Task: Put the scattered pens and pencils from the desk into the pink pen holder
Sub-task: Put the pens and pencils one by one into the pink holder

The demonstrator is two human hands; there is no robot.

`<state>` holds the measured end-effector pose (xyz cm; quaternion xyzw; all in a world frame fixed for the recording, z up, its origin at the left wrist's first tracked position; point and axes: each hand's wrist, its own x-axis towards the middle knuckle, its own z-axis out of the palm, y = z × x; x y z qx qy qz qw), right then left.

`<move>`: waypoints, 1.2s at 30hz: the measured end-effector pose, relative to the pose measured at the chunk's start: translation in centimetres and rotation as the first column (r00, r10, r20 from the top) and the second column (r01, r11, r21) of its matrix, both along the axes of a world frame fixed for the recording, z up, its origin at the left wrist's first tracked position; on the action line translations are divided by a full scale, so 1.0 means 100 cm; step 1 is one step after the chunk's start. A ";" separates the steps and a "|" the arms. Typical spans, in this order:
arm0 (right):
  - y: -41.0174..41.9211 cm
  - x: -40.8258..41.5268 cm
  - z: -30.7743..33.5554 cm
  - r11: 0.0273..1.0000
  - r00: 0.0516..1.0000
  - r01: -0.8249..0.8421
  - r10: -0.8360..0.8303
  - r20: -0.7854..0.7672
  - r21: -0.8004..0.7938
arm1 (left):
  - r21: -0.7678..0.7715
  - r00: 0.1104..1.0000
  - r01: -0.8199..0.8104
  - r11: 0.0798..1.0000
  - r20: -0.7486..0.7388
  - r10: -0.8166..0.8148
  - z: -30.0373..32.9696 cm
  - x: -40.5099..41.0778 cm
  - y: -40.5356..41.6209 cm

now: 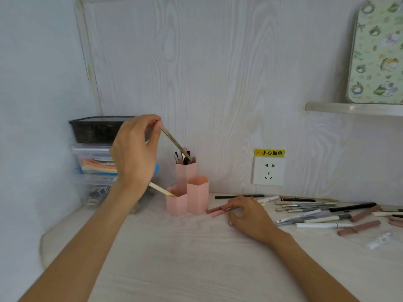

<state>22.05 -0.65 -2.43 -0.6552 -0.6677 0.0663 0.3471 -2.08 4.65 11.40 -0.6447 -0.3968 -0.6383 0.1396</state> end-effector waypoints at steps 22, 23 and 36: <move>0.004 -0.001 0.004 0.998 0.997 0.009 -0.005 0.072 -0.059 | -0.180 0.897 0.062 0.982 -0.422 -0.134 -0.074 0.048 -0.009; 0.004 0.000 0.004 0.999 0.997 0.011 -0.009 0.078 -0.030 | -0.250 0.887 0.126 0.960 -0.405 -0.222 -0.081 0.053 -0.020; -0.003 0.012 0.030 0.768 0.844 0.442 -0.181 -0.505 0.463 | -0.744 0.686 0.147 0.651 -0.398 -0.609 -0.126 0.125 -0.039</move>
